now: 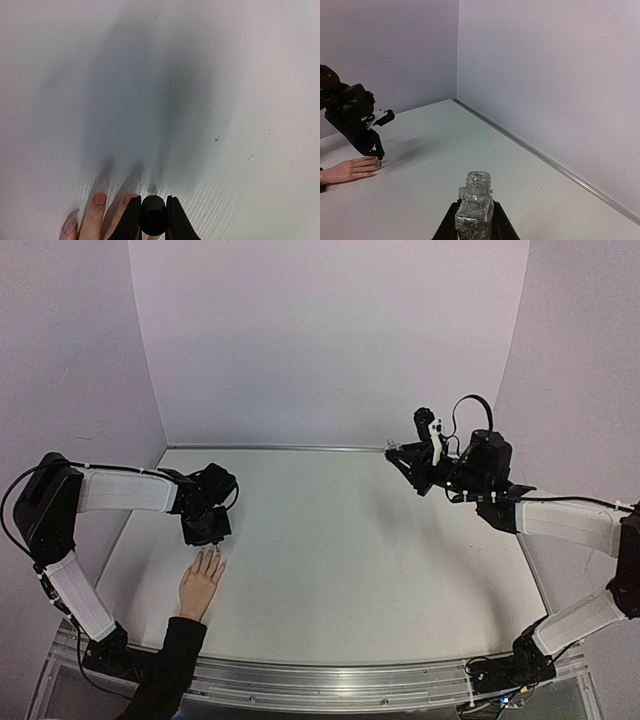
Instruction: Paint the nails
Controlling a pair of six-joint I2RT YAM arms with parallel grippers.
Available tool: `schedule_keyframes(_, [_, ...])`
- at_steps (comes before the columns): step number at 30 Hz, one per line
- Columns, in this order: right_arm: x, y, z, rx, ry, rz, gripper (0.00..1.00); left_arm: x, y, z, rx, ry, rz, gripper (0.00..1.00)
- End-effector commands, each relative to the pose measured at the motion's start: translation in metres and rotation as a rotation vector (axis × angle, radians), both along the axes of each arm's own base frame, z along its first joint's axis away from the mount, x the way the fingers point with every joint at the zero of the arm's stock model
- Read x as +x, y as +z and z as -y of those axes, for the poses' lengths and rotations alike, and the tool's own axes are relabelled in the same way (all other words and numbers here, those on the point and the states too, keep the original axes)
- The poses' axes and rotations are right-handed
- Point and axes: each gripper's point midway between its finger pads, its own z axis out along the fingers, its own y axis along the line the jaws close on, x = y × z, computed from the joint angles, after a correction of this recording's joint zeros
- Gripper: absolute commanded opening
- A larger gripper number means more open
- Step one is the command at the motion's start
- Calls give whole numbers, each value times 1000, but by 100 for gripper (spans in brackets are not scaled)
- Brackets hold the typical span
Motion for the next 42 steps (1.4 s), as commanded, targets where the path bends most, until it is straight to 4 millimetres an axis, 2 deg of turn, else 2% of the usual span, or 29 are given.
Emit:
schedule_keyframes(1, [3, 25, -4, 40, 18, 51, 0, 21, 20, 1, 21, 3, 74, 0])
schedule_keyframes(6, [1, 28, -4, 47, 26, 53, 0, 30, 47, 0, 39, -11, 128, 0])
schedule_keyframes(9, [-1, 31, -4, 52, 32, 55, 0, 21, 53, 5, -15, -18, 117, 0])
schedule_keyframes(15, [-4, 34, -5, 63, 43, 55, 0, -5, 40, 11, -43, -28, 51, 0])
schedule_keyframes(20, [-6, 36, -4, 68, 45, 58, 0, -7, 33, 15, -63, -24, 26, 0])
schedule_keyframes(29, [-6, 34, -4, 65, 45, 54, 0, -14, 15, 7, -21, 4, -23, 0])
schedule_keyframes(42, [-5, 33, -4, 64, 45, 55, 0, -11, 7, 4, 2, 3, -36, 0])
